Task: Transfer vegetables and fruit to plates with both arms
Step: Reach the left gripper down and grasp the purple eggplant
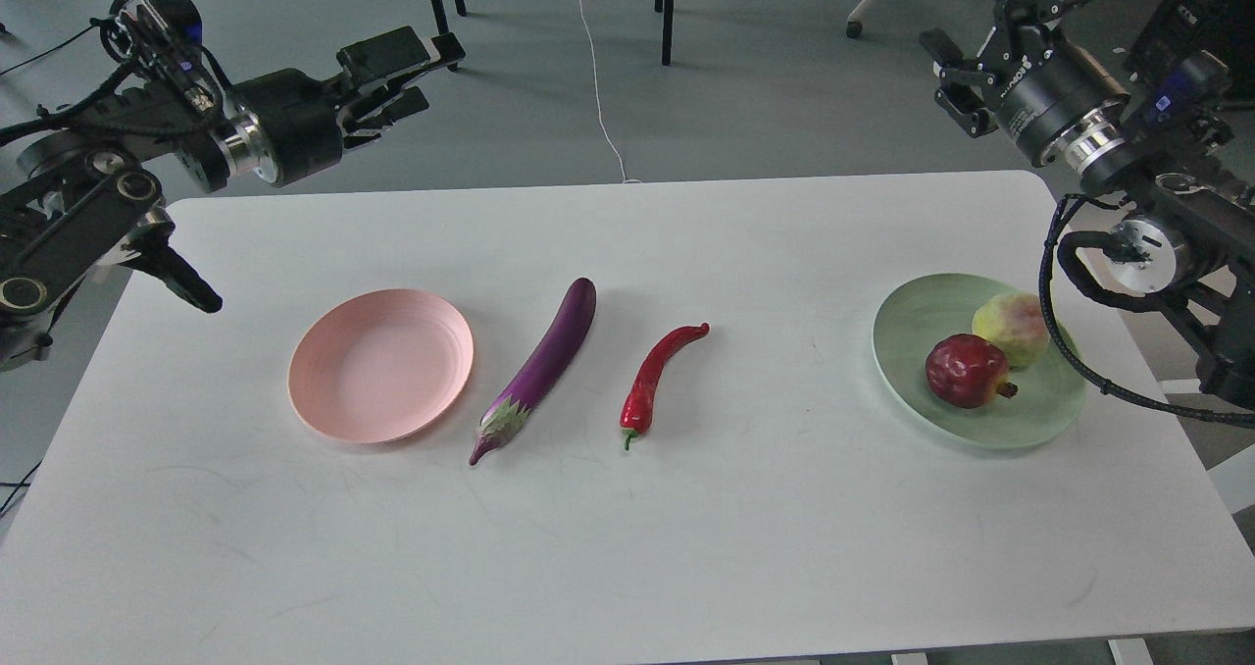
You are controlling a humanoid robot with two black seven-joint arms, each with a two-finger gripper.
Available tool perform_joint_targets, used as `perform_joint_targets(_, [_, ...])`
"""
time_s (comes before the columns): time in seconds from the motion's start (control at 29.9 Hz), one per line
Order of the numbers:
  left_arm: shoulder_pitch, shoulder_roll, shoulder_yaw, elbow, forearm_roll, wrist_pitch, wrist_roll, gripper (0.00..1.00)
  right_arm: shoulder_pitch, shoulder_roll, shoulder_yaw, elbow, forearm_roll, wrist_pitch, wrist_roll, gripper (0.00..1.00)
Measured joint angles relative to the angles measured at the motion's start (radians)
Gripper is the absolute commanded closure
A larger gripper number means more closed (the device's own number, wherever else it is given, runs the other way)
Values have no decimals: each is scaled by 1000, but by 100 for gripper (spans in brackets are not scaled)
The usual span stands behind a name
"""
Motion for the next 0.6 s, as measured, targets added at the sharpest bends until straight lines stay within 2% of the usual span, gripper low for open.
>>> perform_joint_targets(0.03, [0, 0, 0, 0, 1, 0, 0, 2, 0, 0, 0, 0, 1, 0, 0, 3])
perform_joint_targets(0.13, [-32, -156, 222, -14, 299, 68, 2, 2, -85, -72, 172, -57, 296, 125, 0, 3])
perform_joint_targets(0.2, [-65, -199, 304, -31, 501, 90, 5, 2, -128, -95, 216, -74, 479, 171, 1, 3])
perform_joint_targets(0.27, [-89, -215, 349, -39, 624, 95, 14, 2, -159, -96, 223, -76, 525, 188, 0, 3])
perform_joint_targets(0.47, [-114, -238, 389, -43, 663, 97, 40, 3, -208, -95, 241, -74, 555, 219, 0, 3])
perform_joint_targets(0.6, [-123, -242, 479, -43, 749, 97, 41, 4, -281, -89, 263, -76, 594, 238, 0, 3])
